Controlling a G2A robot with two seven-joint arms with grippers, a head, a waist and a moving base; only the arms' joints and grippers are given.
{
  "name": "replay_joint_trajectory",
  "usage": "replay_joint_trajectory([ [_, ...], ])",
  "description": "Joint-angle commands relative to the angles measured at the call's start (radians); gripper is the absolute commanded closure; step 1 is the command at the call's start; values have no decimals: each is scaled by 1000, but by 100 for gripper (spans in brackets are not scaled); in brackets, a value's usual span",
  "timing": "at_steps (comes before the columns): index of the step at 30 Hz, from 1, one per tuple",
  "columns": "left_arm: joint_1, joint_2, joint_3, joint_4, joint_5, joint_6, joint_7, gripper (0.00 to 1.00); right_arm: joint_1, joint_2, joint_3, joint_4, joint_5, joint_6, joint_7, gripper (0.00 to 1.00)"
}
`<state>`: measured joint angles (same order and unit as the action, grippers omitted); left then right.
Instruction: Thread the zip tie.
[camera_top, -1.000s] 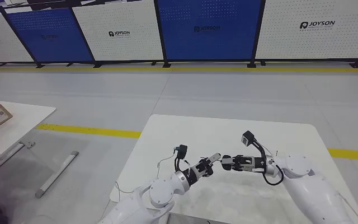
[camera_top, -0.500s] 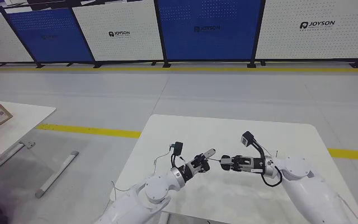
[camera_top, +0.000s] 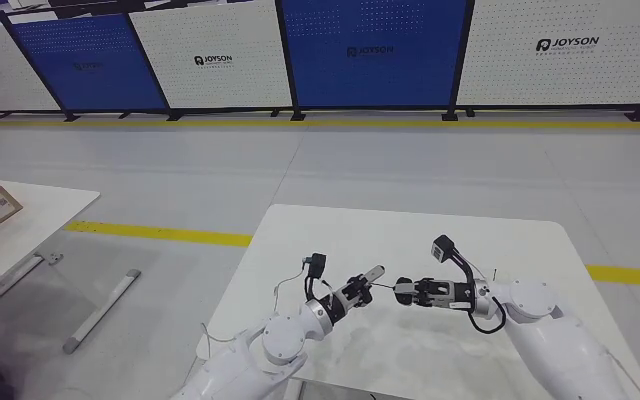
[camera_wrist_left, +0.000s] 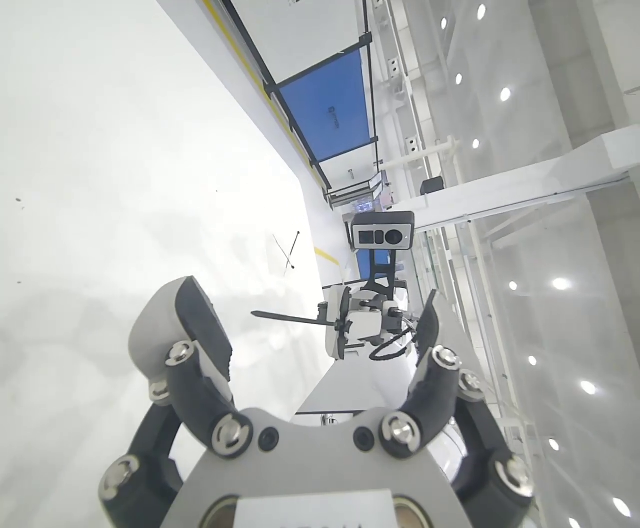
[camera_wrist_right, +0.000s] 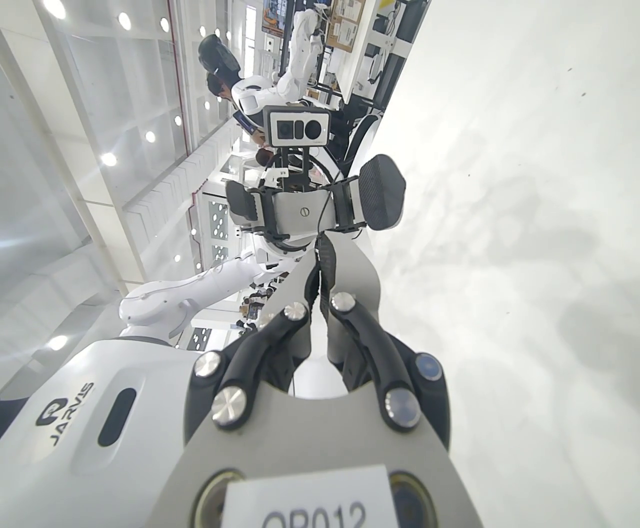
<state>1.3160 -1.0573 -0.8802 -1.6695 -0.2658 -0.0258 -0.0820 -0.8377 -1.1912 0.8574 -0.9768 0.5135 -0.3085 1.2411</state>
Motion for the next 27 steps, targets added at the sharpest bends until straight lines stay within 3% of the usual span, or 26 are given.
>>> replay_joint_trajectory([
  [1, 5, -1, -7, 4, -4, -14, -8, 0, 0, 0, 0, 0, 0, 0, 0, 100],
  [2, 7, -1, -10, 4, -7, -20, -12, 12, 0, 0, 0, 0, 0, 0, 0, 100],
  [3, 9, -1, -12, 5, -6, -27, -21, 34, 0, 0, 0, 0, 0, 0, 0, 100],
  [4, 11, 0, -15, 7, -2, -36, -32, 44, 0, 0, 0, 0, 0, 0, 0, 100],
  [10, 28, 2, -31, 10, 12, -75, -80, 75, 0, 0, 0, 0, 0, 0, 0, 100],
  [14, 33, 1, -40, 11, 12, -82, -95, 75, 0, 0, 0, 0, 0, 0, 0, 100],
  [17, 33, -1, -45, 17, -1, -86, -105, 84, 0, 0, 0, 0, 0, 0, 0, 100],
  [27, 24, -11, -41, 33, -14, -91, -130, 80, 0, 0, 0, 0, 0, 0, 0, 100],
])
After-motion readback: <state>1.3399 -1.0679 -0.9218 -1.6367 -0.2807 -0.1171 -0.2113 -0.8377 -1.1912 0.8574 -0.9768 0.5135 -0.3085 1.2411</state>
